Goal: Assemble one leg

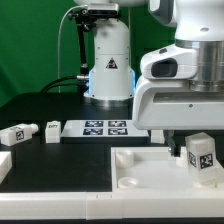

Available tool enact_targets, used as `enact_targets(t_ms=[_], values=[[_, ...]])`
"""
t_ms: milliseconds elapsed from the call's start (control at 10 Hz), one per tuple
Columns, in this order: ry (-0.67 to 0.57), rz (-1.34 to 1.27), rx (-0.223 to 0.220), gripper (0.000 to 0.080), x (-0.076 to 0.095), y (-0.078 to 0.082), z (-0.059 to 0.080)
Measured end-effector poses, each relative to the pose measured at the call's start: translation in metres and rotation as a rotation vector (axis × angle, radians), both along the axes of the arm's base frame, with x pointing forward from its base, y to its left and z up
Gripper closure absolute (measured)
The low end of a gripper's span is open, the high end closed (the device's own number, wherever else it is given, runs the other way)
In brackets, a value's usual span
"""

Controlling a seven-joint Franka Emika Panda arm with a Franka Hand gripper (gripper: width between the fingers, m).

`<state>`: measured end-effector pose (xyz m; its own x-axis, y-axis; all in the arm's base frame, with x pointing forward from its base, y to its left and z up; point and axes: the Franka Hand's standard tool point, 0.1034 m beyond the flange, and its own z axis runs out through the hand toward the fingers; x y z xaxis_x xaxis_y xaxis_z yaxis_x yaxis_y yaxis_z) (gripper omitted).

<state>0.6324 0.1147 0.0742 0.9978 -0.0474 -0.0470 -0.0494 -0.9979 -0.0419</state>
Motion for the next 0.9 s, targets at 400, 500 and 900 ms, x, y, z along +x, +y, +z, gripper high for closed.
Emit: enact_targets(t_ms=[400, 500, 900], values=[[-0.005, 0.118, 0.007, 0.0150, -0.0008, 0.0050, 0.0006], [-0.005, 0.117, 0.007, 0.0280, -0.0008, 0.0048, 0.0005], [-0.004, 0.096, 0.007, 0.0511, -0.0008, 0.0048, 0.0004]])
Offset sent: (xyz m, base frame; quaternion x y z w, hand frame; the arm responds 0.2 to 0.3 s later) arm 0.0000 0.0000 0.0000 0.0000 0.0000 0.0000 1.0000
